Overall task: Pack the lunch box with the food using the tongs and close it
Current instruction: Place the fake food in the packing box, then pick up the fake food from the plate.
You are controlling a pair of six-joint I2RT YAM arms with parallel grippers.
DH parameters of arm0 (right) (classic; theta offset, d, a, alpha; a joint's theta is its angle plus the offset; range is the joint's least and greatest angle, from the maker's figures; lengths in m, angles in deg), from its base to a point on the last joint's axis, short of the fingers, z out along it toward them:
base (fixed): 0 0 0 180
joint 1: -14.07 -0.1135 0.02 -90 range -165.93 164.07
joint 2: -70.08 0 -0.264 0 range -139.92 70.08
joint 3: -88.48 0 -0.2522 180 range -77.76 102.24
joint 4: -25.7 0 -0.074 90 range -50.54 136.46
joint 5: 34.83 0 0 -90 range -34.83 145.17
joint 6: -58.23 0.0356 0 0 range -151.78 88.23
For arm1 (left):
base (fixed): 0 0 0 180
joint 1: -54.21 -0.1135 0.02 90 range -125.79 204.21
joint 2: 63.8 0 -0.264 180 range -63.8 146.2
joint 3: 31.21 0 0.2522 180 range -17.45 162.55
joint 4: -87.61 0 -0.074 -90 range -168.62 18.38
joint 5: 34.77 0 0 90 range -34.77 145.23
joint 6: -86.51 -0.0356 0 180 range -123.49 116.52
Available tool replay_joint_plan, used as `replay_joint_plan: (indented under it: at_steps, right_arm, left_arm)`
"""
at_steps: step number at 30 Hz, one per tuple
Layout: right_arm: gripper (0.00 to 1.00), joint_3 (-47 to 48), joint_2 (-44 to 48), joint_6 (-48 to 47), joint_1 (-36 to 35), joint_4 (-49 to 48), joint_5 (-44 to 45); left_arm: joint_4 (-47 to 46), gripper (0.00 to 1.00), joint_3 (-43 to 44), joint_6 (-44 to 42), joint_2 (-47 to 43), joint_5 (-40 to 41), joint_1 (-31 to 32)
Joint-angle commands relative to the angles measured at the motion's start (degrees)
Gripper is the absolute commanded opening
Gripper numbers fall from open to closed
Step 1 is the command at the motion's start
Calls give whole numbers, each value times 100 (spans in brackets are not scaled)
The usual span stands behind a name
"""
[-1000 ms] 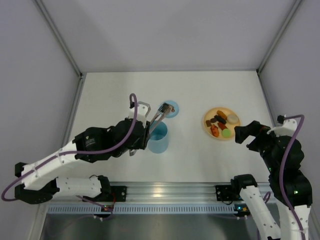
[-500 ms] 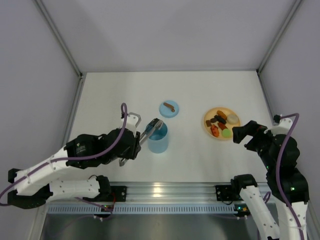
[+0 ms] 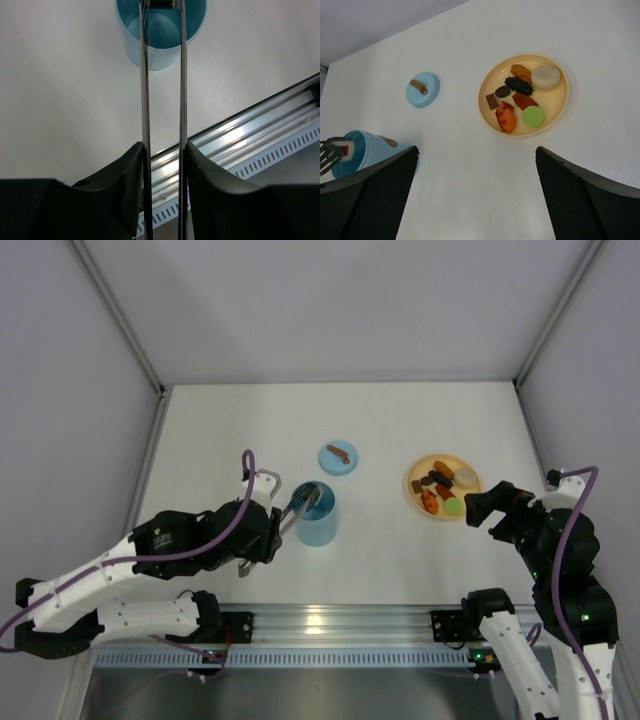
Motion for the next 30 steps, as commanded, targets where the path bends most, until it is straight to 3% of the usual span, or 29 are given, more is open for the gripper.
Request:
replay_joint_plan:
  at_steps: [1, 7, 15, 24, 30]
  right_arm:
    - [99, 31, -43, -19, 70, -325, 3]
    - [100, 75, -70, -45, 70, -325, 12]
    - [100, 215, -157, -71, 70, -290, 21]
    - [99, 470, -140, -150, 70, -97, 161]
    - [99, 663, -122, -203, 70, 96, 302]
  left_arm:
    - [-143, 43, 60, 59, -75, 5, 16]
    - [-108, 50, 131, 50, -57, 32, 16]
    - [-240, 49, 586, -134, 215, 75, 16]
    - [-881, 49, 1562, -749, 1330, -73, 16]
    - [-1698, 50, 2318, -1207, 2699, -170, 16]
